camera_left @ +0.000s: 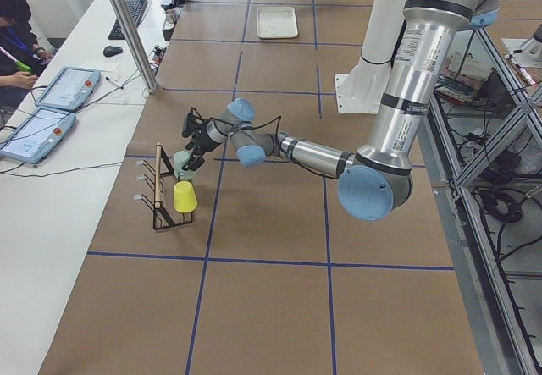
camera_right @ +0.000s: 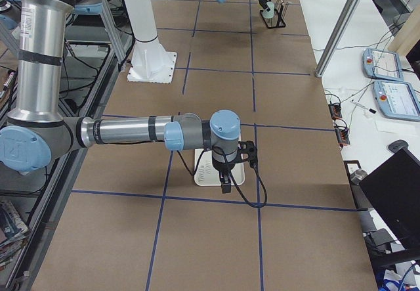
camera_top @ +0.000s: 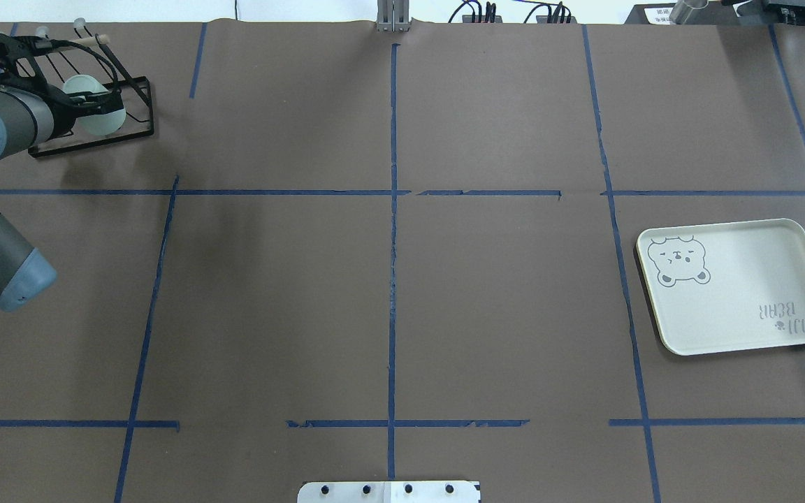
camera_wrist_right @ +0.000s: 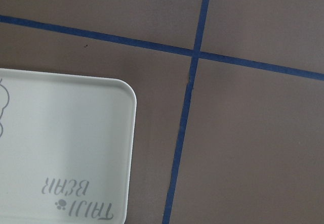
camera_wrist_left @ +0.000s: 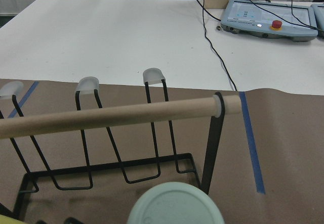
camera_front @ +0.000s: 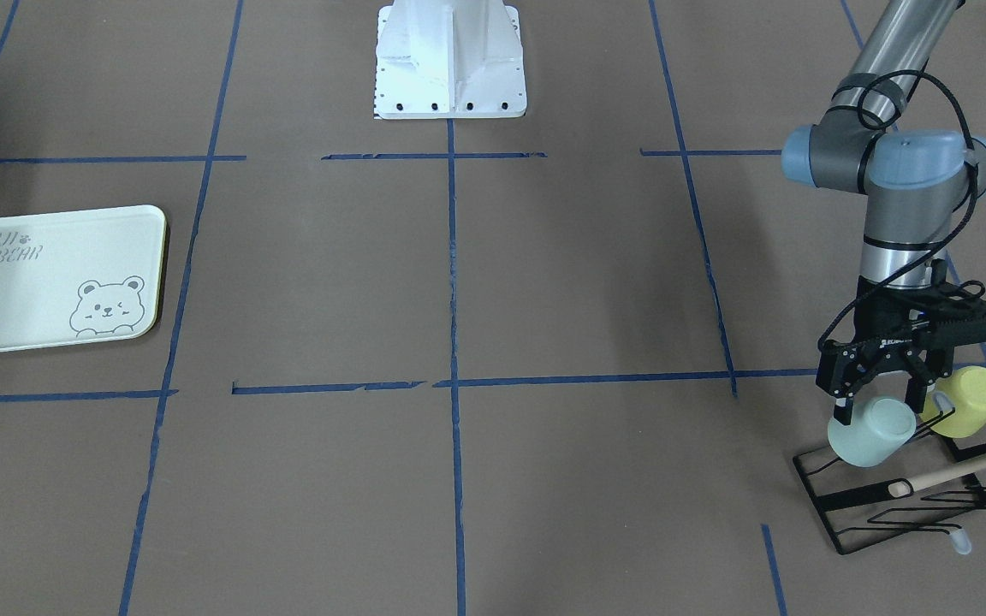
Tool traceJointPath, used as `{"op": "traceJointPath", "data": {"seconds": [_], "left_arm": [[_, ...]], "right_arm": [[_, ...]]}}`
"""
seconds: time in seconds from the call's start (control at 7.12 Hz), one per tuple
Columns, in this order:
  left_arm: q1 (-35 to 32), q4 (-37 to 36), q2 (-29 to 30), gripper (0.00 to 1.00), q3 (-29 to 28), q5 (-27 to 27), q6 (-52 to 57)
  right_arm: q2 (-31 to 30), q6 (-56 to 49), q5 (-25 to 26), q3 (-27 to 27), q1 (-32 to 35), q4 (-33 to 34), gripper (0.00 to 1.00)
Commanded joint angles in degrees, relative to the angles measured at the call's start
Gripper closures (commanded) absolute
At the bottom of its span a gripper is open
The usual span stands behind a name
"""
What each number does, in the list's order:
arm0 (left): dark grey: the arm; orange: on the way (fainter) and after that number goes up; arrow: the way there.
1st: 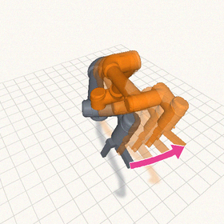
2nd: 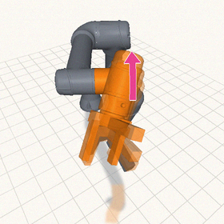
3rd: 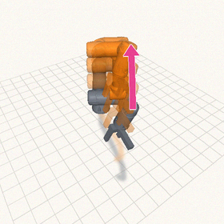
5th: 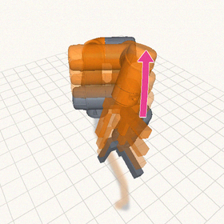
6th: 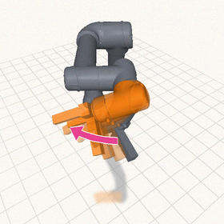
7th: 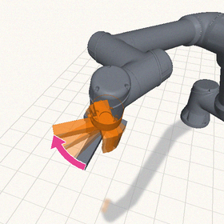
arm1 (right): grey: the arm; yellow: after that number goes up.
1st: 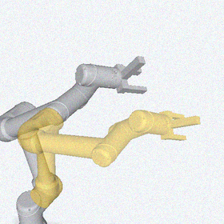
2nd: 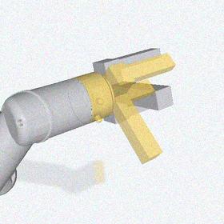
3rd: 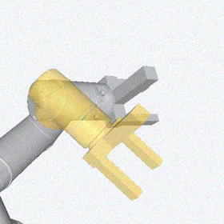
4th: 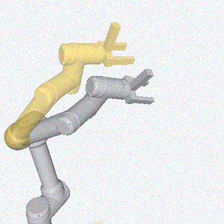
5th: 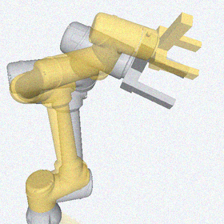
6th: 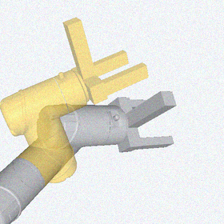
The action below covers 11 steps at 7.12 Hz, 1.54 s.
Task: Left arm grabs green cup and hands to right arm on tray
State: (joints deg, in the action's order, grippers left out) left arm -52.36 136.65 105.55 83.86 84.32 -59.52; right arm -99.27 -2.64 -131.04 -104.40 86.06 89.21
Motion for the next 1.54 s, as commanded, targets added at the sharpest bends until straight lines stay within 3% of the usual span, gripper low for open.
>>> {"op": "traceJointPath", "data": {"seconds": [0.0, 0.56, 0.7, 1.4], "left_arm": [[0.59, -0.07, 1.05, 0.00, -1.85, -0.03, 0.10], [0.59, -0.07, 1.50, 0.00, -2.56, -0.91, 2.56], [0.59, -0.33, 2.72, 0.00, -3.34, -4.22, 3.35], [0.59, 0.02, 3.17, 0.00, -3.79, -4.52, 6.43]], "right_arm": [[-0.05, 0.00, 0.00, 0.08, -0.01, 0.00, 0.00], [-0.05, 0.00, 0.08, 0.16, -0.01, 0.00, 0.00], [-0.05, 0.00, 0.08, 0.16, -0.01, 0.00, 0.00], [-0.05, 0.00, 0.08, 0.16, -0.01, 0.00, 0.00]]}}
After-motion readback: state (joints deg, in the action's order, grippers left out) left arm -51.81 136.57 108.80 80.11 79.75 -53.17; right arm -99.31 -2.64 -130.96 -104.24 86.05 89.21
